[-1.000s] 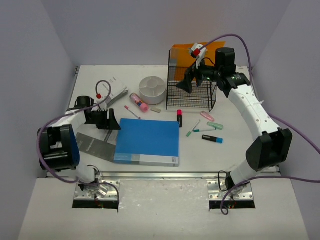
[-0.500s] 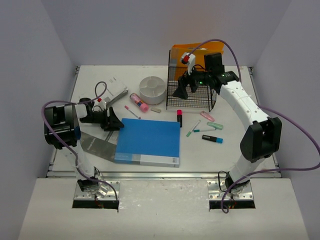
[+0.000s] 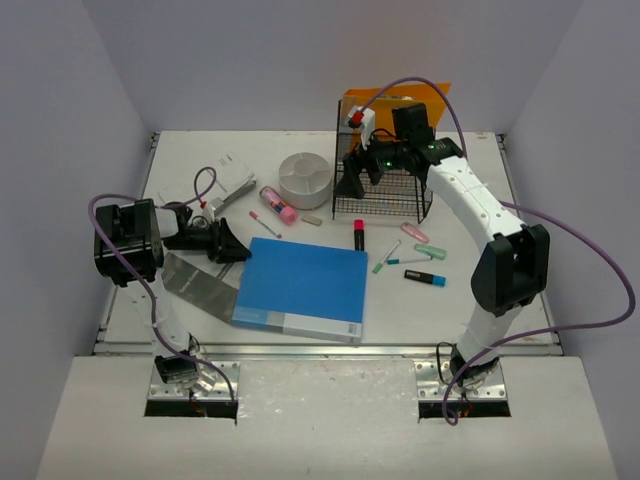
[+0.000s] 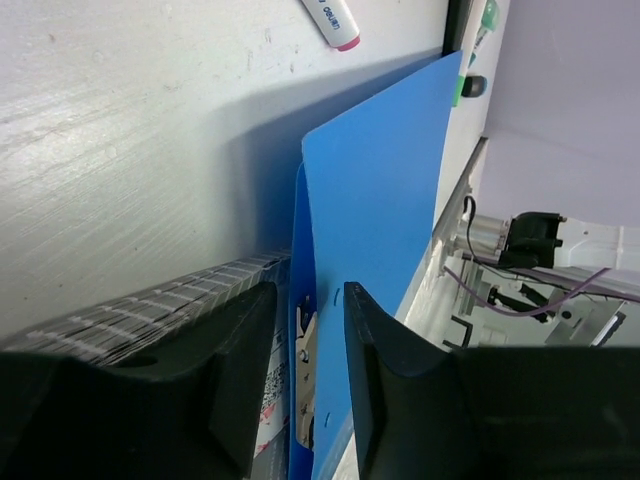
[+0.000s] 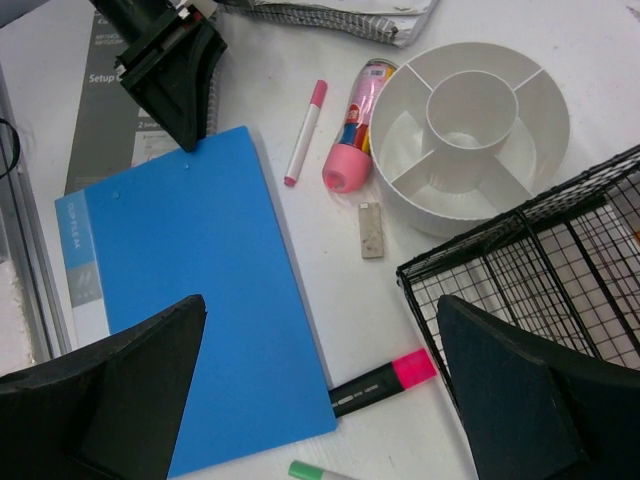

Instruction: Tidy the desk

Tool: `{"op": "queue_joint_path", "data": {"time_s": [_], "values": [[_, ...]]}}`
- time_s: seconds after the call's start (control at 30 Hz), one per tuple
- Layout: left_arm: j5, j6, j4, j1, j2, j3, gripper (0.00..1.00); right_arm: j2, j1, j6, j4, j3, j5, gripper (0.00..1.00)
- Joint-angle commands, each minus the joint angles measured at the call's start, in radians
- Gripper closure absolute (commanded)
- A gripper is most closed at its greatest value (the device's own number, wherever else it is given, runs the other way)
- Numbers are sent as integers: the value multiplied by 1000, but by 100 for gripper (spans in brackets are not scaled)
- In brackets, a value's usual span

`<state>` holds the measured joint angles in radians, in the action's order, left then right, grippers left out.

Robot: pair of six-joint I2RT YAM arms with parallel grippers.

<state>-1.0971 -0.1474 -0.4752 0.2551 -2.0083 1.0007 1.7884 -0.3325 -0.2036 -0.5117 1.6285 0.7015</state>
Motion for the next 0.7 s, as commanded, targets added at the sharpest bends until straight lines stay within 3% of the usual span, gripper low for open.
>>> {"op": "queue_joint_path", "data": {"time_s": [0.0, 0.2, 0.67], "values": [[258, -111, 74, -40, -1, -32, 77, 5, -27, 5, 11, 54, 20, 2], [253, -146, 85, -65, 116, -61, 100, -1, -30, -19, 8, 47, 17, 2], [159, -371, -48, -91, 489, -51, 100, 134, -73, -26, -17, 146, 121, 1]]}}
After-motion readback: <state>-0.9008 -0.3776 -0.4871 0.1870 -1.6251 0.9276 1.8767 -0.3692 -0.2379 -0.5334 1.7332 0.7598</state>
